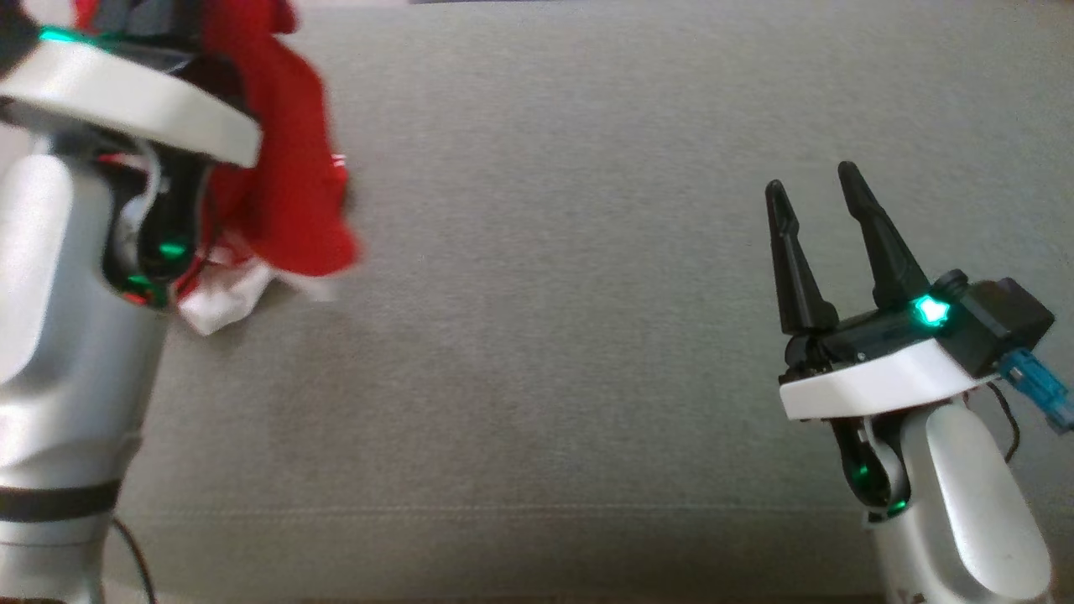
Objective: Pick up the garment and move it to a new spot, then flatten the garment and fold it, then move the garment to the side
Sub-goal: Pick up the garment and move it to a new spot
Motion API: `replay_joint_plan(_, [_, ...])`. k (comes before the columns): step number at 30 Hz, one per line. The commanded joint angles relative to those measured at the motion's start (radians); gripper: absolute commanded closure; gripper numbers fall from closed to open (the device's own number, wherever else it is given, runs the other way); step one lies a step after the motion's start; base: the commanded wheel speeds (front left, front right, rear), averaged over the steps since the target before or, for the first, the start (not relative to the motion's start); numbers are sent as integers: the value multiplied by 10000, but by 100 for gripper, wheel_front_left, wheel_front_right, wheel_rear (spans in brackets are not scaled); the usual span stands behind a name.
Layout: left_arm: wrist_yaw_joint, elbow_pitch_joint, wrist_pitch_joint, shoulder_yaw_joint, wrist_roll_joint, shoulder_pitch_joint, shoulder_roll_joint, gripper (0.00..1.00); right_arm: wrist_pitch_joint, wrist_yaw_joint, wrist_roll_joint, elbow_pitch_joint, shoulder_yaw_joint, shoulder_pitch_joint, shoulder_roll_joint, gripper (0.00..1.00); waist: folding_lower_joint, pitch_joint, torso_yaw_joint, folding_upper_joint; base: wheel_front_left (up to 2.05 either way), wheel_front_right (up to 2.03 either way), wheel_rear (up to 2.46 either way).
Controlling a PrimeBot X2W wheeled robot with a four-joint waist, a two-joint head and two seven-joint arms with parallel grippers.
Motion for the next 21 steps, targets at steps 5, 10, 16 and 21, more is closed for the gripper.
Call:
replay_joint_plan(5, [450,-1141,482,-3,471,-903,279,100,-65,-2,179,-679,181,-634,57,0,0,608,-1341,-1,0,0,0])
replay_joint_plan(10, [719,-1142,671,-625,1288,-1643,22,100,-65,-2,544,-1066,-189,-1099,57,0,0,1274,-2416,-1,0,0,0])
replay_joint_plan(16, [787,-339,517,-1657,2184,-1918,-519,100,-65,-2,867,-1539,-309,-1357,57,0,0,1953,-3206,-1,0,0,0])
replay_joint_plan(21, [647,1336,111,-2744,2652,-1621,-1353,100,-65,-2,1006,-1627,-402,-1396,57,0,0,2461,-3770,-1,0,0,0])
